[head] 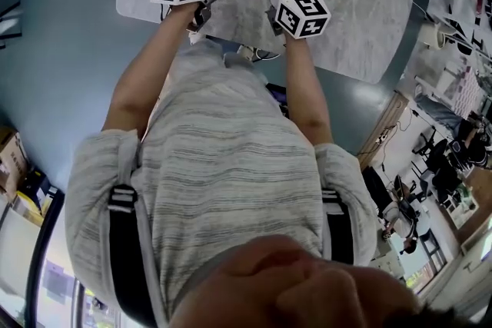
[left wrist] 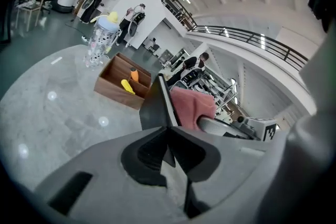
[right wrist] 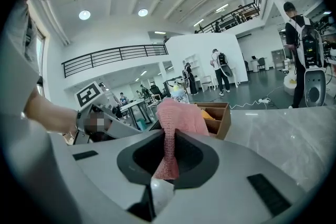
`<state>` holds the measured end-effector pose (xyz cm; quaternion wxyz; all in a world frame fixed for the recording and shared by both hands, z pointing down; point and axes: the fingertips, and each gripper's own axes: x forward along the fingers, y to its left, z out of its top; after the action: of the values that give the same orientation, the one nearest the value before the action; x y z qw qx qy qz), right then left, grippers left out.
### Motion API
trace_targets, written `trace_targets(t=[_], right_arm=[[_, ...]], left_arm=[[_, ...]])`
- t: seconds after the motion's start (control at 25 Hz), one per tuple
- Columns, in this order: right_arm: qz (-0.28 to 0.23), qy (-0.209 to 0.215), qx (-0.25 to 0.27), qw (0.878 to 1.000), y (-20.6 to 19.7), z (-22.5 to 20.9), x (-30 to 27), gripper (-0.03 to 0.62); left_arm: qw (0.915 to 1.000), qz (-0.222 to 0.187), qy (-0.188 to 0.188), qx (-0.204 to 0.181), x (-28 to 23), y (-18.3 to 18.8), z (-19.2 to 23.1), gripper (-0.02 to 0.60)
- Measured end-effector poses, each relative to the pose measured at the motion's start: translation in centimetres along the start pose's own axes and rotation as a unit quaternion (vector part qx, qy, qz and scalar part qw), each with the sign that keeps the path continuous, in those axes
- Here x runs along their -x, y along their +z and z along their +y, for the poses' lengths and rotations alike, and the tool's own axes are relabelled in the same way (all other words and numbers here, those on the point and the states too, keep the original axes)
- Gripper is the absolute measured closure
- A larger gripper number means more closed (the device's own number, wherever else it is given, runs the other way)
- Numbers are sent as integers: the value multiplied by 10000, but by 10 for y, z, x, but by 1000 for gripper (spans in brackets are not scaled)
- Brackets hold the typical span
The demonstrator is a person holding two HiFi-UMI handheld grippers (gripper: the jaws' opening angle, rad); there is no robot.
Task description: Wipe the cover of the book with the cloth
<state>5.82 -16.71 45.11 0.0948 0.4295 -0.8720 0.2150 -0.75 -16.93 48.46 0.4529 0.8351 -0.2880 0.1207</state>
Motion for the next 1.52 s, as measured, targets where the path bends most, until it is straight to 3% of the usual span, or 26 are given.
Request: trace_targets(t=[0.32,0.6,0.8,1.12,1.52], right_arm=[[150,-28,-79,9999,-10,3,-17,559],[631,-417,-191,9970,-46,-11,-28,559],[1227,-893,-395,9876,-82,-50,-42,559],[2150,-1111,-581,9685,-134,-77,-80,559],[2250,-888,-759,9673,-141,-51,-98,559]], left_arm=[[9948,-70,319,961,30,-24,70,551],[9876,-43,235,1552,38,-51,112,552],[9857,-16,156,1678,33,-60,126,551],[9829,163,28,1834,25,-70,135,551],[9828,256,-94,1827,20,-73,135,551]])
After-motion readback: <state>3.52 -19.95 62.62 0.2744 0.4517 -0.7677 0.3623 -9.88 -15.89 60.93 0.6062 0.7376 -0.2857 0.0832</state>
